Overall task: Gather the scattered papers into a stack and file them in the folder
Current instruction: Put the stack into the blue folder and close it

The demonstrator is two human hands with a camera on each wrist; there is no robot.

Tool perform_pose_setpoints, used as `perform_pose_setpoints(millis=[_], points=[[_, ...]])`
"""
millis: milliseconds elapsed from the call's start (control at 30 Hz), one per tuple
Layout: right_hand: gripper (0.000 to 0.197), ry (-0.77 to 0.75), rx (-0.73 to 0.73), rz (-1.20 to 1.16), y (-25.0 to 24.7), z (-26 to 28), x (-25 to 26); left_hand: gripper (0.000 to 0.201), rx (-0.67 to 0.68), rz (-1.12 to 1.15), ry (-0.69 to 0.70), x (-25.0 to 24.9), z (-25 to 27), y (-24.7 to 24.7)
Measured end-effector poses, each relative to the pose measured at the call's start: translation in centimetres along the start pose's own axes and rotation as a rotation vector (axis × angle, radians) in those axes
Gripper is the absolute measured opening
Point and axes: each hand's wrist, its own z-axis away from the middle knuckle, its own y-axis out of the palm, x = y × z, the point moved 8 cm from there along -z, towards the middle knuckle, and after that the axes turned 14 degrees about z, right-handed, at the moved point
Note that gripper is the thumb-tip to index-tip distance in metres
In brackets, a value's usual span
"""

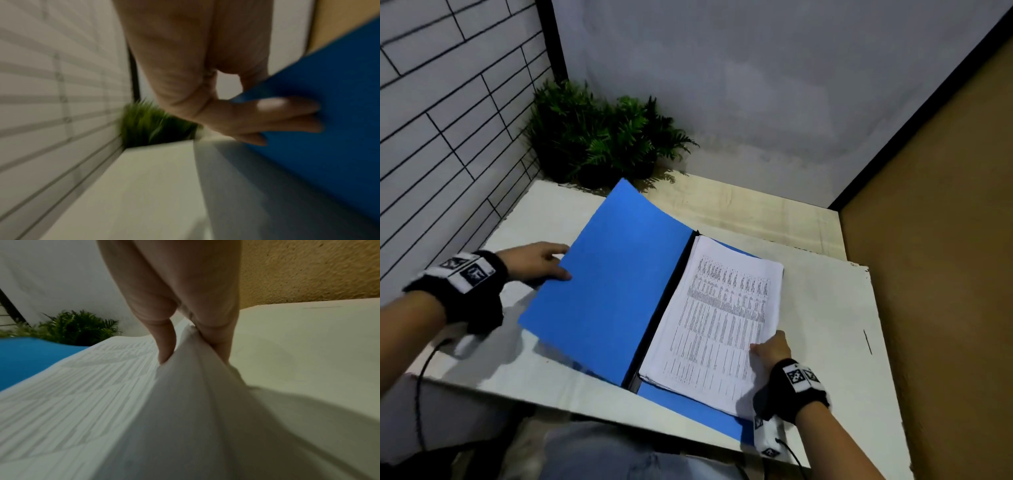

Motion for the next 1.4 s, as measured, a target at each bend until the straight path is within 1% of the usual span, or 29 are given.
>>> perform_pose_setpoints(millis=[67,100,133,167,200,233,267,300,333,367,400,467,500,533,567,600,633,667,733,800,833,867,933,1033,1067,1167,1233,1300,1400], points=[[0.052,-0.045,0.021,0.0,0.2,0.0,0.1,0.079,0.266,0.031,0.121,-4.7,3.7,4.0],[0.052,-0.065,0.038,-0.005,0.3,0.1,0.1,0.084,0.407,0.071,0.161,-6.5,5.5,6.5],[0.05,-0.078,0.062,-0.018,0.5,0.1,0.0,0.082,0.525,0.109,0.174,-7.3,6.2,8.9],[0.047,-0.083,0.093,-0.054,0.7,0.3,-0.2,0.078,0.604,0.155,0.172,-7.8,6.3,11.1],[0.043,-0.085,0.118,-0.112,0.7,0.5,-0.5,0.074,0.62,0.178,0.153,-7.7,5.7,12.8],[0.038,-0.074,0.158,-0.216,0.7,0.9,-0.8,0.068,0.565,0.162,0.126,-7.0,4.3,14.1],[0.034,-0.04,0.22,-0.382,0.6,1.5,-1.1,0.06,0.443,0.104,0.099,-5.9,2.1,14.9],[0.041,-0.001,0.285,-0.571,0.8,1.8,-1.6,0.054,0.314,0.0,0.081,-4.7,-0.1,15.4],[0.051,0.031,0.333,-0.727,0.8,2.2,-2.0,0.055,0.2,-0.141,0.043,-3.2,-1.9,15.7],[0.06,0.052,0.378,-0.838,0.8,2.5,-2.4,0.06,0.129,-0.257,0.001,-1.5,-3.4,16.2],[0.066,0.046,0.408,-0.907,0.8,3.1,-2.3,0.067,0.114,-0.308,-0.034,0.0,-4.6,16.8],[0.072,-0.021,0.467,-0.933,1.7,3.4,-2.1,0.079,0.162,-0.264,-0.081,2.4,-6.1,18.9],[0.068,-0.03,0.465,-0.915,2.5,3.2,-1.9,0.078,0.152,-0.266,-0.09,2.9,-6.4,19.4],[0.06,-0.026,0.434,-0.877,2.7,3.7,-1.5,0.075,0.124,-0.316,-0.098,3.1,-6.7,19.8],[0.055,-0.018,0.385,-0.784,3.5,2.6,-1.9,0.073,0.082,-0.379,-0.1,3.2,-6.8,19.8],[0.058,-0.004,0.319,-0.707,5.6,-1.2,-3.8,0.071,0.052,-0.418,-0.118,3.1,-6.7,19.8],[0.063,0.003,0.314,-0.66,7.9,-4.1,-5.2,0.071,0.043,-0.413,-0.132,3.1,-6.7,19.9],[0.065,0.012,0.295,-0.603,8.7,-5.4,-5.6,0.072,0.046,-0.395,-0.143,3.1,-6.7,20.0],[0.055,0.042,0.233,-0.474,7.0,-3.0,-4.5,0.075,0.053,-0.37,-0.145,3.1,-6.8,19.9],[0.042,0.076,0.07,-0.237,3.5,1.4,-3.2,0.081,0.05,-0.365,-0.142,3.4,-6.8,20.0],[0.038,0.095,-0.014,-0.186,2.7,1.8,-3.4,0.084,0.042,-0.37,-0.126,3.4,-6.8,20.1],[0.037,0.101,-0.067,-0.18,2.5,2.4,-3.5,0.085,0.029,-0.373,-0.112,3.2,-6.5,20.3],[0.038,0.144,-0.138,-0.132,2.6,2.8,-3.7,0.085,0.003,-0.387,-0.092,2.9,-6.1,20.6],[0.04,0.223,-0.134,0.017,3.3,3.2,-4.0,0.083,-0.03,-0.411,-0.08,2.6,-5.7,21.0],[0.041,0.236,-0.132,0.016,3.4,3.3,-3.9,0.082,-0.034,-0.42,-0.075,2.5,-5.6,21.2],[0.047,0.223,-0.099,-0.042,3.3,3.0,-3.6,0.081,-0.048,-0.417,-0.07,2.3,-5.5,22.1],[0.051,0.219,-0.043,-0.073,3.2,2.3,-4.1,0.081,-0.051,-0.445,-0.079,2.0,-5.3,22.4],[0.054,0.183,0.008,-0.042,2.7,1.7,-4.6,0.079,-0.048,-0.485,-0.095,1.9,-5.3,22.7],[0.053,0.126,0.033,-0.048,1.1,0.6,-5.3,0.075,-0.018,-0.477,-0.09,1.4,-5.5,23.7]])
